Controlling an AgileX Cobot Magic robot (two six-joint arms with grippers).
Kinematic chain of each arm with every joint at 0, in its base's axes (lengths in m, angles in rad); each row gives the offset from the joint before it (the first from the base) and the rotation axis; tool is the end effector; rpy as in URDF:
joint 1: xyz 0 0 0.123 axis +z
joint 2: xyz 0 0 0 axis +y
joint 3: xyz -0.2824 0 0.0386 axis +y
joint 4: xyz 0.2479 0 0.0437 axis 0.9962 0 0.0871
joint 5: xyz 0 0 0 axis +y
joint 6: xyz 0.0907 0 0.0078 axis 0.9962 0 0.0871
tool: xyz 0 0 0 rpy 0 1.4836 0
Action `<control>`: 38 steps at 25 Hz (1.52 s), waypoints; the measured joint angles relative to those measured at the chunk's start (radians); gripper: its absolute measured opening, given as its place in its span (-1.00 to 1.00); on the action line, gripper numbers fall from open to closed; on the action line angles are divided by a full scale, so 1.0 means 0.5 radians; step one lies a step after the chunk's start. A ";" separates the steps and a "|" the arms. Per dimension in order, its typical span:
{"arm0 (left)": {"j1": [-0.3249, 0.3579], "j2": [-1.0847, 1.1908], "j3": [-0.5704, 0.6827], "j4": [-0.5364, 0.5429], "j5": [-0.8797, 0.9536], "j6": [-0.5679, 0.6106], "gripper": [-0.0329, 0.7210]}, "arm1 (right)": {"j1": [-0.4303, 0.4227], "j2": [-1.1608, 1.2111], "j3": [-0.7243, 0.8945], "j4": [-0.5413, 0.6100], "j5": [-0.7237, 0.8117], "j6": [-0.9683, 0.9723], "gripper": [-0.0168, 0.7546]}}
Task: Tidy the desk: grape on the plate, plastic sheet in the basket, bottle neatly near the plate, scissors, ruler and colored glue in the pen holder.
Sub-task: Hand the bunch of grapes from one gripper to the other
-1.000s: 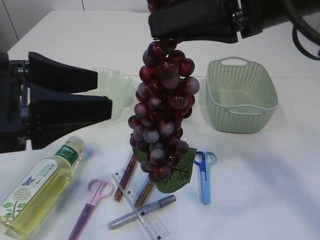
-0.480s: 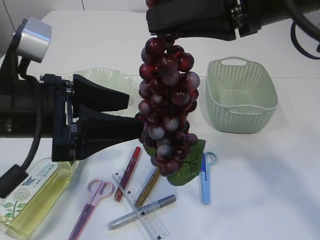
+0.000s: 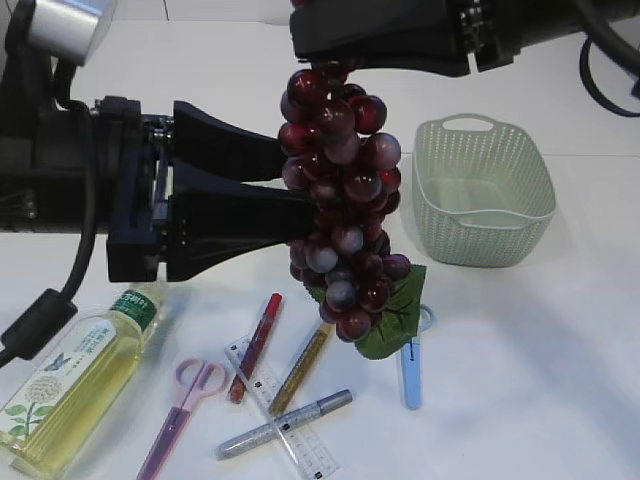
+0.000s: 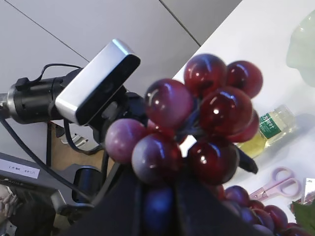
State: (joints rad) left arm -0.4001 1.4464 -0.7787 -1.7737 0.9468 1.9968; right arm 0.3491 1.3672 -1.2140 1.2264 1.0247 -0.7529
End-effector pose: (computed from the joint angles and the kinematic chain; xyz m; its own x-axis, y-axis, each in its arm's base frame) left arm 0.2274 -0.1748 0.2722 -0.1962 0.1405 -0.9704 0.9549 0.2524 -0.1565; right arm 0.2359 0.1639 0.3834 -0.6756 -0.1120 -0.7288 -0.7113 0.3590 0.6043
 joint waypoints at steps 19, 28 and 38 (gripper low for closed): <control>-0.190 0.241 -0.214 0.000 0.014 0.000 0.65 | 0.000 0.000 0.000 0.042 -0.004 -0.008 -0.70; -0.211 0.268 -0.236 0.000 -0.011 0.000 -0.04 | 0.000 0.000 0.000 0.042 -0.004 -0.008 -0.70; -0.211 0.268 -0.236 0.000 -0.015 0.000 -0.51 | 0.000 0.005 0.000 0.058 -0.004 -0.085 -0.70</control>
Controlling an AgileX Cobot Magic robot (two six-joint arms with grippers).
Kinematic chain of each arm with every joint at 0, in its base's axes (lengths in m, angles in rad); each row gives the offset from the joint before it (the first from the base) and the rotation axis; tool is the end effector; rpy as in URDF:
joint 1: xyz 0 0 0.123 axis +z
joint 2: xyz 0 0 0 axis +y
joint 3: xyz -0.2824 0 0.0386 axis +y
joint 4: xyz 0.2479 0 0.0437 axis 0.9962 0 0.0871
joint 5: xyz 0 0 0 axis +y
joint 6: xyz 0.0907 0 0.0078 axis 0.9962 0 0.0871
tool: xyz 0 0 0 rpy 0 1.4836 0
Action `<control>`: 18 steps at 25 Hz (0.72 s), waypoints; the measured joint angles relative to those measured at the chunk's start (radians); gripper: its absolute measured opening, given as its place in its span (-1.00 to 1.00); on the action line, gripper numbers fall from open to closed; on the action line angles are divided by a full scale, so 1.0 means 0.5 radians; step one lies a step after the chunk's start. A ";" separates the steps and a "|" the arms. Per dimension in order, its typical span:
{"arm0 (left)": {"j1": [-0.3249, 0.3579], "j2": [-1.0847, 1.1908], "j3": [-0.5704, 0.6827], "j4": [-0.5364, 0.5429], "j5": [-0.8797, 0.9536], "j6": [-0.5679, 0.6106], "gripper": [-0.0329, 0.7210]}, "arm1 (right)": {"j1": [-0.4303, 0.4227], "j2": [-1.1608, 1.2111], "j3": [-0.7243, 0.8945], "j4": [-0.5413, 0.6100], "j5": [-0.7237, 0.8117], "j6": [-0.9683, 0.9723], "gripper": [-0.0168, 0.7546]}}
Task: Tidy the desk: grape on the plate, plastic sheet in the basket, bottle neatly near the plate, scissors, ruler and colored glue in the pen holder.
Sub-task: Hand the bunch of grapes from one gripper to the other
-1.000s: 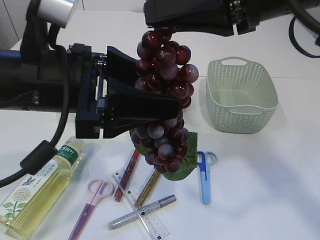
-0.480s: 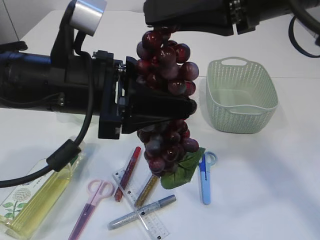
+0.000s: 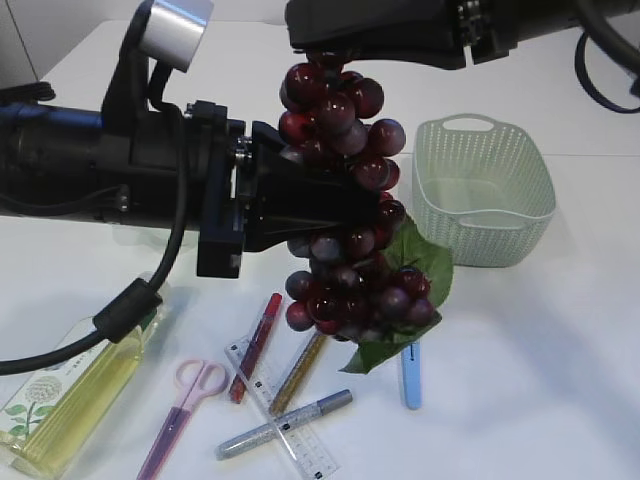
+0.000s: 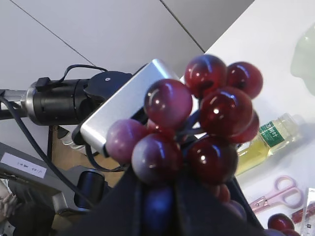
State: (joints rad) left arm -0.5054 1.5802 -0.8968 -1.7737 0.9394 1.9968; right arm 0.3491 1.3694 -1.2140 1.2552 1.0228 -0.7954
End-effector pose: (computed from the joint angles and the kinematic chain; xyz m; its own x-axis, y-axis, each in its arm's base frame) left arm 0.2397 -0.2150 0.2645 -0.1940 0.1707 -0.9660 0.9731 0.1585 -0.1674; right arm 0.2365 0.1648 0.3849 -0.6536 -0.1049 -0.7495 -0.7316 0.3413 0.5902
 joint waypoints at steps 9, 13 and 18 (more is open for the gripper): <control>0.000 0.000 0.000 0.000 -0.005 -0.004 -0.52 | 0.000 0.000 0.000 0.000 0.000 -0.066 -0.70; 0.000 0.000 0.000 0.000 -0.006 -0.029 -0.53 | 0.000 0.000 0.000 0.000 -0.007 -0.075 -0.70; 0.000 0.000 0.000 0.000 -0.006 -0.045 -0.53 | 0.000 0.000 0.000 0.000 -0.020 -0.102 -0.65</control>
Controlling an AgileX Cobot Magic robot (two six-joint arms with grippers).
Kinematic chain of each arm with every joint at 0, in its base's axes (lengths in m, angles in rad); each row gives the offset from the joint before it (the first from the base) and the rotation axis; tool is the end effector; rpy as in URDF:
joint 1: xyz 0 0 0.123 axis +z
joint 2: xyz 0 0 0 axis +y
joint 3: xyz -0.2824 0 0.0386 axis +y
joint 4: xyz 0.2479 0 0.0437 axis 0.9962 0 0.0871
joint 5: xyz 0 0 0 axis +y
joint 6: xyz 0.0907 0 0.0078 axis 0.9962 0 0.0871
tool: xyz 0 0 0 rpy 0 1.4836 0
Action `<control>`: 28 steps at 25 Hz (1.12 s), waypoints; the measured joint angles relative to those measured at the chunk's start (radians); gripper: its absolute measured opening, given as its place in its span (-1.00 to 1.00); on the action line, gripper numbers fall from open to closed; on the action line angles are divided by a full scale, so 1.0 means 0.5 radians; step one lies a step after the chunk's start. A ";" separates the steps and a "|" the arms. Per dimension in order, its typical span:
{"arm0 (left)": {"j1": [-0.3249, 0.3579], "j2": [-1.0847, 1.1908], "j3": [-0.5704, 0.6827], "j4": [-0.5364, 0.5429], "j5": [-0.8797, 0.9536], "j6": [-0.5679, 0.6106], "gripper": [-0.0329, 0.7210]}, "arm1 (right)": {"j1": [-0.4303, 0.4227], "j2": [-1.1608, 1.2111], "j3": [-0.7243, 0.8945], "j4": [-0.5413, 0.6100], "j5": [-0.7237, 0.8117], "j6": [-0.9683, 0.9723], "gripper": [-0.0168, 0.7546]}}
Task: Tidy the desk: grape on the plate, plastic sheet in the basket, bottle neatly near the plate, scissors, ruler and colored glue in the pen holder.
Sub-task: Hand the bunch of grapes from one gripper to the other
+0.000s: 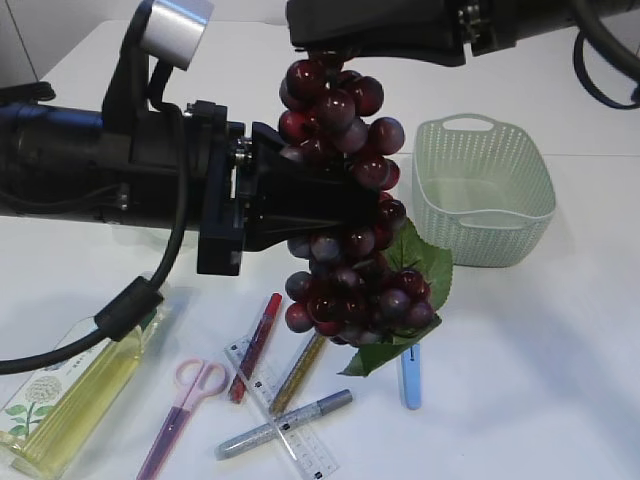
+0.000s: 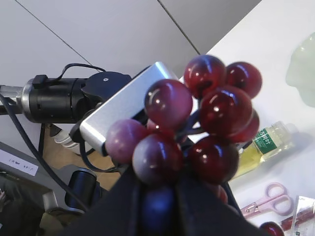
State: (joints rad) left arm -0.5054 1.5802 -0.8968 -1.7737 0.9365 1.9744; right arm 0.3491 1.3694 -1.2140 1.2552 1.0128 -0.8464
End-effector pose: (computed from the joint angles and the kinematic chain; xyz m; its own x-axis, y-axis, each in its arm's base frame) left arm 0.2399 -0.2149 0.2644 -0.2159 0.1682 -0.9618 0.9681 0.1648 -0.1885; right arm 0.2374 0.1646 0.3850 -0.6142 -0.1160 -0.7806 -0.7624 0.3425 0.5490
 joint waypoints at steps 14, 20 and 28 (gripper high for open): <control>0.000 0.000 0.000 0.021 0.000 -0.003 -0.54 | 0.000 0.000 0.000 -0.047 -0.008 -0.008 0.11; 0.000 0.000 0.000 0.028 0.004 -0.003 -0.54 | 0.000 0.000 0.000 -0.104 -0.072 -0.008 0.44; 0.000 -0.033 0.000 0.028 -0.008 -0.003 -0.54 | 0.000 0.000 0.000 -0.262 -0.287 0.034 0.52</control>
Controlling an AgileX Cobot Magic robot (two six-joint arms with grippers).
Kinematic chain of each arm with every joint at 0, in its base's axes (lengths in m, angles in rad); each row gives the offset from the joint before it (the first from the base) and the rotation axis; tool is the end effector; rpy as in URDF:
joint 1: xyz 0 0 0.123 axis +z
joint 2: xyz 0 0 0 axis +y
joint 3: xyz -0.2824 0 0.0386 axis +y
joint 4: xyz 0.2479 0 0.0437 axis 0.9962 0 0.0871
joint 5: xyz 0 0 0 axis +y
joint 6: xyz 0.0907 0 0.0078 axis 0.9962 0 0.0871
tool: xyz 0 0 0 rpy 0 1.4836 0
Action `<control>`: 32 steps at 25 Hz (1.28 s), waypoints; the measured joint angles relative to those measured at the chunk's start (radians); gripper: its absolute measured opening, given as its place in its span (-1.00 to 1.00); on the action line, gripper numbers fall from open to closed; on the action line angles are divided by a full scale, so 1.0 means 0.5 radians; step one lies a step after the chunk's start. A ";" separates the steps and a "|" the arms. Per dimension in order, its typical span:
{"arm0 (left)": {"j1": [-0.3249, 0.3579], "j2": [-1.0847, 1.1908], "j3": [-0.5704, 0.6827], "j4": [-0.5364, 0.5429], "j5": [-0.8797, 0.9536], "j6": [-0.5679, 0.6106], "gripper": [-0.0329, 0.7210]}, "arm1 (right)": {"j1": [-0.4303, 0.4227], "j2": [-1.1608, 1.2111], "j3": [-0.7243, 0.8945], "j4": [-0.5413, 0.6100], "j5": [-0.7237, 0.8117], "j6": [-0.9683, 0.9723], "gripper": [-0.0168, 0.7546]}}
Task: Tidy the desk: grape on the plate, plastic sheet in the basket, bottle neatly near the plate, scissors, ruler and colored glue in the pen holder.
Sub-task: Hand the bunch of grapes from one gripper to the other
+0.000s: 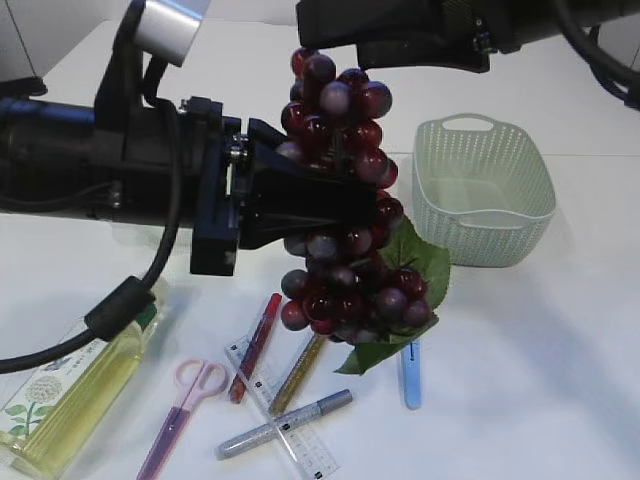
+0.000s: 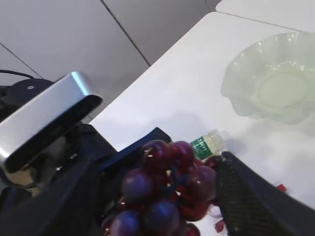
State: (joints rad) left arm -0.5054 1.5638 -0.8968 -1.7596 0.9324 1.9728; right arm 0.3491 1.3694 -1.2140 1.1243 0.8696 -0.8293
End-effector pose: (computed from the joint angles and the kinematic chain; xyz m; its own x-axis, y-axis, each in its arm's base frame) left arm 0.2375 -0.2136 0.2685 -0.1970 0.1734 -0.9649 0.9722 0.1616 -0.1695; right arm 0.2505 0.1580 0.3782 -0.5639 -0.1259 -0.8162 -0.7489 0.4944 0.4412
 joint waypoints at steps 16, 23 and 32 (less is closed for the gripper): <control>-0.001 -0.044 0.000 0.000 -0.420 -0.086 -0.54 | 0.000 0.000 0.000 -0.480 -0.199 0.256 0.53; -0.001 -0.044 0.000 0.016 -0.847 -0.303 -0.54 | 0.000 0.000 0.000 -0.507 -0.199 0.264 0.53; -0.004 -0.044 0.000 -0.059 -1.707 -0.528 -0.54 | 0.000 0.000 0.000 -0.695 -0.199 0.414 0.53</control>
State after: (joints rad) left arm -0.5076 1.5420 -0.8968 -1.7889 0.0789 1.7087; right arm 0.3491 1.3694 -1.2140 0.7770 0.7702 -0.6224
